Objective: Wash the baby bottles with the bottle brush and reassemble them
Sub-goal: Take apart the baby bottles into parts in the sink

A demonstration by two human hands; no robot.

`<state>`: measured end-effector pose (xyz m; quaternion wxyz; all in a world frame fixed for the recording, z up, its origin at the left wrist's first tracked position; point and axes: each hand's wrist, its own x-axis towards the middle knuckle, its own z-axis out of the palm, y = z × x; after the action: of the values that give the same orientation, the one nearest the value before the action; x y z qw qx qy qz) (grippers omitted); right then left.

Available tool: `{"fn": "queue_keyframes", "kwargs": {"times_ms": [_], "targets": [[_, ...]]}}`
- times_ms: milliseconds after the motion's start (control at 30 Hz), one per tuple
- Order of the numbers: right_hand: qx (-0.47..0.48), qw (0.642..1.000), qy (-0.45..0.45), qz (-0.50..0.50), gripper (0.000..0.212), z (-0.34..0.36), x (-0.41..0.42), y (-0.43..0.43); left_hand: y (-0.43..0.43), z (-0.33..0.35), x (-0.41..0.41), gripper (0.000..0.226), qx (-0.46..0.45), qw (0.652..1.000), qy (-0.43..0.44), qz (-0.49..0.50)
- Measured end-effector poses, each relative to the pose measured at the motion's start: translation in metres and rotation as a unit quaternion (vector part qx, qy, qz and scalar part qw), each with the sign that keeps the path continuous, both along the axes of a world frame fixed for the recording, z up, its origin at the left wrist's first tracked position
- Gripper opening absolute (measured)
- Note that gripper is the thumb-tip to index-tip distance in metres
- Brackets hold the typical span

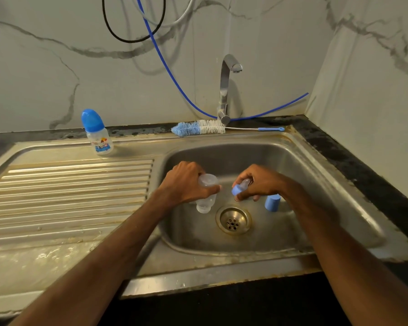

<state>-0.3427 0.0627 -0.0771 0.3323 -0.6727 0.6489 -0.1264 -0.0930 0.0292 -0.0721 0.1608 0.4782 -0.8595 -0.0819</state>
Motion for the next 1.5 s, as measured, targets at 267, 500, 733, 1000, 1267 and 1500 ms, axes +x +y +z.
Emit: {"fn": "queue_keyframes", "kwargs": {"times_ms": [267, 500, 733, 1000, 1267, 1500], "targets": [[0.011, 1.000, 0.005, 0.027, 0.039, -0.003, 0.007, 0.002, 0.008, -0.001, 0.003, 0.063, 0.076, 0.980, -0.184, 0.007], [0.011, 0.999, 0.013, 0.034, 0.039, -0.003, 0.008, 0.001, 0.021, 0.003, 0.002, 0.070, 0.082, 0.969, -0.230, 0.036], [0.015, 0.999, 0.025, 0.040, 0.043, -0.004, 0.009, 0.000, 0.023, 0.002, 0.004, 0.079, 0.082, 0.961, -0.255, 0.063], [0.021, 0.998, 0.031, 0.043, 0.044, -0.003, 0.011, 0.001, 0.024, 0.001, 0.001, 0.079, 0.087, 0.961, -0.253, 0.067], [0.024, 0.998, 0.031, 0.046, 0.042, -0.002, 0.012, 0.001, 0.025, 0.000, 0.000, 0.080, 0.085, 0.960, -0.260, 0.068], [0.022, 0.998, 0.025, 0.051, 0.042, -0.002, 0.012, 0.002, 0.027, 0.004, 0.000, 0.079, 0.062, 0.959, -0.265, 0.074]]}}
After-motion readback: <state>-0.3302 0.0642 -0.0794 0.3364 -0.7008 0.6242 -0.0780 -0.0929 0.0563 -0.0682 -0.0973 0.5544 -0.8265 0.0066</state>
